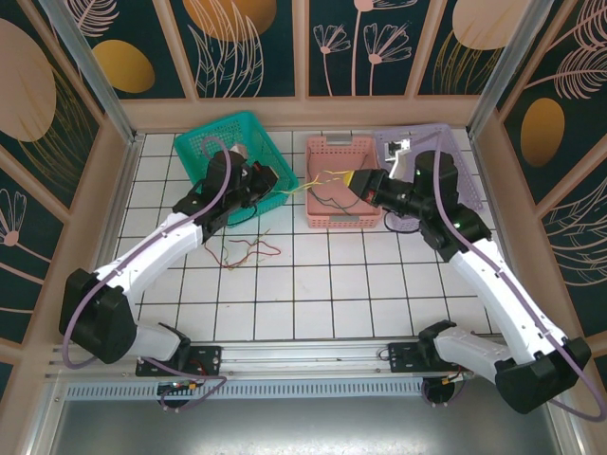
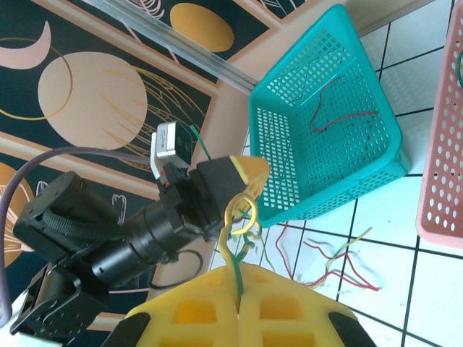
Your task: Untangle the cables
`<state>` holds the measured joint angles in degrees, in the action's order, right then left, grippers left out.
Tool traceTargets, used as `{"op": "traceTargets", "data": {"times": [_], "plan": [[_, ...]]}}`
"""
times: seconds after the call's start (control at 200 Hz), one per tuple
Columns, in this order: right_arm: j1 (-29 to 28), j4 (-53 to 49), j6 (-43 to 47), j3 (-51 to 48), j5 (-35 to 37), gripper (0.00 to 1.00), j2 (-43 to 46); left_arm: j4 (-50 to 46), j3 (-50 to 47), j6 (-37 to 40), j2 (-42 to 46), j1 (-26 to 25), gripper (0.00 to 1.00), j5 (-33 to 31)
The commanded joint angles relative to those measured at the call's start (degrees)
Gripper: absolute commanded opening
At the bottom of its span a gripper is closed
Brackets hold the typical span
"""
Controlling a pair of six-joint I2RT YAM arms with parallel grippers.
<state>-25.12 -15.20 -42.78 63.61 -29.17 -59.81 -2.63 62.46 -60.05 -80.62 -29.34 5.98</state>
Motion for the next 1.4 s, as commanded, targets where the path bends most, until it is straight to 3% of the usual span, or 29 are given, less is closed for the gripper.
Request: {"op": "traceTargets", "data": {"times": [0.0, 0.14, 0.27, 0.455, 0.586, 0.781, 0.986, 1.071, 1.101, 1.156, 1.191, 1.286, 1.396], "plan": [[2.01, 0.93, -0.98, 0.42, -3.29, 0.0, 2.18, 1.05, 1.26, 2.47, 1.39, 0.68, 0.0, -2.19], [2.01, 1.87, 0.59, -1.06, -5.88, 0.0, 3.16, 1.6, 1.76, 2.75, 1.01, 1.72, 0.0, -2.37], [2.17, 1.74, 1.52, -2.07, -4.04, 0.0, 4.02, 1.54, 3.37, 2.97, 0.14, 1.93, 0.0, -1.16], [3.1, 18.73, -2.63, -2.61, 2.31, 0.0, 1.19, 4.5, 0.24, -1.19, -0.08, 0.29, 0.0, 6.23], [3.69, 28.92, -3.65, -0.07, 8.49, 0.0, -3.45, 5.1, -3.43, -5.09, 1.72, -2.47, 0.0, 6.4], [6.65, 42.66, -8.74, 1.17, 11.68, 0.0, -9.82, 11.76, -8.17, -12.58, 3.29, -4.55, 0.0, 7.51], [7.16, 38.94, -4.12, 5.96, 10.22, 0.0, -14.74, 11.68, -5.31, -13.11, 1.08, -8.15, 0.0, 9.39], [7.82, 34.17, 0.27, 8.33, 7.36, 0.0, -15.36, 7.69, -4.53, -11.97, 2.61, -8.1, 0.0, 6.96], [8.02, 32.0, 2.18, 9.01, 6.48, 0.0, -15.25, 6.01, -3.75, -11.32, 3.4, -7.85, 0.12, 5.78], [8.07, 27.68, 7.01, 10.59, 4.78, 0.0, -14.99, 3.25, -1.99, -10.91, 4.7, -7.5, 0.47, 4.27], [8.12, 24.72, 9.73, 11.48, 3.79, 0.0, -14.83, 1.71, -0.41, -10.69, 5.5, -7.32, 0.57, 3.56], [8.15, 19.23, 15.89, 12.74, 1.98, 0.0, -13.9, -3.3, 4.98, -9.97, 7.41, -6.75, 0.69, 1.38], [8.02, 15.11, 20.83, 12.57, 3.39, 0.0, -12.49, -6.84, 11.26, -11.26, 9.1, -6.17, 0.71, -0.35]]}}
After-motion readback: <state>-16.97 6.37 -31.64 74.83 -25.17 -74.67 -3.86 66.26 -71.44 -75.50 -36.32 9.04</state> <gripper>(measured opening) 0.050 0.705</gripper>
